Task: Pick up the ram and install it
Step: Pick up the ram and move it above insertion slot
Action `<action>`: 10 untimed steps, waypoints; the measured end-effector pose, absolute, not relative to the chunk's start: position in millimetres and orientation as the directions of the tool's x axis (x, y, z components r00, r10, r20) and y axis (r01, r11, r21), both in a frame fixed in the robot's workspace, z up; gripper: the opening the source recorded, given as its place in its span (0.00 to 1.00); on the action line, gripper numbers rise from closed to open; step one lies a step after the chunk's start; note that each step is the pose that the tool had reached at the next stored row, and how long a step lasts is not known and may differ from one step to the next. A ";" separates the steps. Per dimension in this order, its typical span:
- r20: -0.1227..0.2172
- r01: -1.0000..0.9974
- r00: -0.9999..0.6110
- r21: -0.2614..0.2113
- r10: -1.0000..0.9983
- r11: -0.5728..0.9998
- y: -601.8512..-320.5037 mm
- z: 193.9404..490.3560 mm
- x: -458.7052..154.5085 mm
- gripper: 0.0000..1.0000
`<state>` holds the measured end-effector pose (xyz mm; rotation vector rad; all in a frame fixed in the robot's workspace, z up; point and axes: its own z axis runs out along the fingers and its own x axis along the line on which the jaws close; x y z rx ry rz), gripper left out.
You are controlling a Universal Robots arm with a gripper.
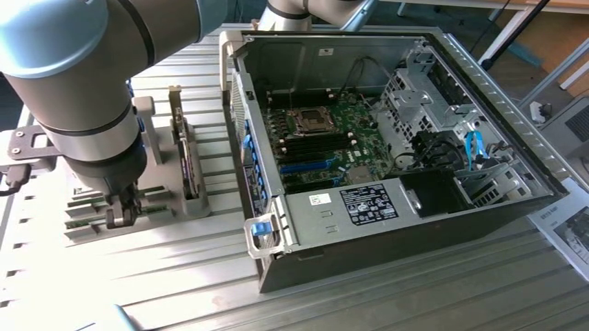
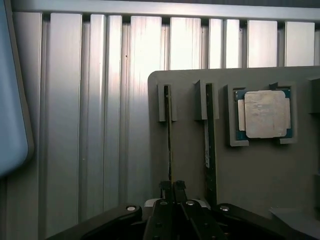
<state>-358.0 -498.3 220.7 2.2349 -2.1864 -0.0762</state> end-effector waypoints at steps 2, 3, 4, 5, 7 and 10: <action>-0.025 -0.999 0.021 0.044 -0.999 -0.022 -498.3 223.0 -358.0 0.12; -0.025 -0.999 0.021 0.044 -0.999 -0.022 -498.3 224.4 -358.0 0.12; -0.025 -0.999 0.021 0.044 -0.999 -0.022 -498.3 225.6 -358.0 0.12; -0.025 -0.999 0.021 0.044 -0.999 -0.022 -498.3 227.1 -358.0 0.12; -0.025 -0.999 0.021 0.044 -0.999 -0.023 -498.3 229.9 -358.0 0.12; -0.025 -0.999 0.021 0.044 -0.999 -0.022 -498.3 234.1 -358.0 0.12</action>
